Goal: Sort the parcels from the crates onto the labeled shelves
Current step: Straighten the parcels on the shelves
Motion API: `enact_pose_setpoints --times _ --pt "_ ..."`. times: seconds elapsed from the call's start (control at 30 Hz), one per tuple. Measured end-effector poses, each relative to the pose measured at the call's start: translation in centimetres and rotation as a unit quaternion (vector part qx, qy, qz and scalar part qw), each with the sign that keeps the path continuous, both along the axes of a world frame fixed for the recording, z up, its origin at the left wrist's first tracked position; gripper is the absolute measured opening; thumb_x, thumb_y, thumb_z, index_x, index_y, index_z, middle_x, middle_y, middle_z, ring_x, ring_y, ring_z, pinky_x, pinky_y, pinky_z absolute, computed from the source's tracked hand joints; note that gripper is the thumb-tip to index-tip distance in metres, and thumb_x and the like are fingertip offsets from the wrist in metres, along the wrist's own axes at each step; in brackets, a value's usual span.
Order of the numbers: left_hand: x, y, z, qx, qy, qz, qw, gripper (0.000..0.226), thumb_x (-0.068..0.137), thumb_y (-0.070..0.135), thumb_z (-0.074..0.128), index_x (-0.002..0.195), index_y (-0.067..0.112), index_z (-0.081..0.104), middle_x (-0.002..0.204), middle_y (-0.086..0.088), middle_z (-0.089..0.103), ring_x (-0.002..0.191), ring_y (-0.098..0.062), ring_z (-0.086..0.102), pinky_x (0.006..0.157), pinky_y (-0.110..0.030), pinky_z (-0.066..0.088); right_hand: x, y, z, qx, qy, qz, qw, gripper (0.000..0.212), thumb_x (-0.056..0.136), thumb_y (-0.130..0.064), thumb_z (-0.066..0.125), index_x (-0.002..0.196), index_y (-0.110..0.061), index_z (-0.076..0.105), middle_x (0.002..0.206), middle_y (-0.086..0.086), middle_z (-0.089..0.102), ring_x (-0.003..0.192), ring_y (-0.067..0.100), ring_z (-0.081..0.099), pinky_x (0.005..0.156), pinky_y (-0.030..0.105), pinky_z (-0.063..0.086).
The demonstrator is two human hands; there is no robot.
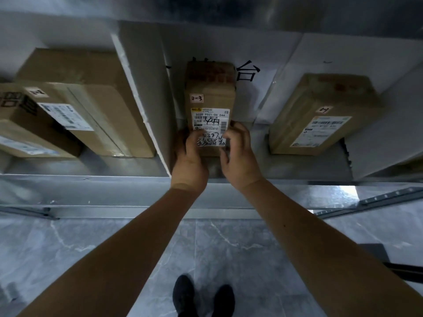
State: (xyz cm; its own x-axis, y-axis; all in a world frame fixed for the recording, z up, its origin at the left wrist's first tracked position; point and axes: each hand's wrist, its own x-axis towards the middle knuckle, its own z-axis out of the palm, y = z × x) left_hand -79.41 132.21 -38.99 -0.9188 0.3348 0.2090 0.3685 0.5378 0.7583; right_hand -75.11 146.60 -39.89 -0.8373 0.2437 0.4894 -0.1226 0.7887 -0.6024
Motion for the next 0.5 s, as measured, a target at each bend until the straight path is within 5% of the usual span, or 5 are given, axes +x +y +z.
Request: enact_pose_setpoints --times 0.2,0.5 --pt "-0.1 0.1 -0.9 0.024 0.026 -0.007 0.999 0.082 0.079 -0.009 0.059 0.14 0.038 0.03 0.157 -0.013 0.037 0.131 -0.032 0.047 0.092 -0.033 0.042 -0.1 0.2 -1.1 -0.008 -0.006 0.006 1.0 0.039 0.086 0.007 0.064 0.113 -0.019 0.05 0.155 0.02 0.033 0.136 0.034 0.052 0.097 0.047 0.059" --pt "3.5 -2.1 0.4 -0.047 0.039 -0.002 0.998 0.084 0.081 0.005 0.074 0.152 0.027 0.035 0.159 -0.013 0.03 0.139 -0.039 0.043 0.101 -0.046 0.053 4.7 0.5 0.9 0.019 -0.099 -0.014 0.995 0.054 0.087 -0.011 0.076 0.137 -0.019 0.056 0.163 0.013 0.026 0.14 0.032 0.049 0.096 0.043 0.059"
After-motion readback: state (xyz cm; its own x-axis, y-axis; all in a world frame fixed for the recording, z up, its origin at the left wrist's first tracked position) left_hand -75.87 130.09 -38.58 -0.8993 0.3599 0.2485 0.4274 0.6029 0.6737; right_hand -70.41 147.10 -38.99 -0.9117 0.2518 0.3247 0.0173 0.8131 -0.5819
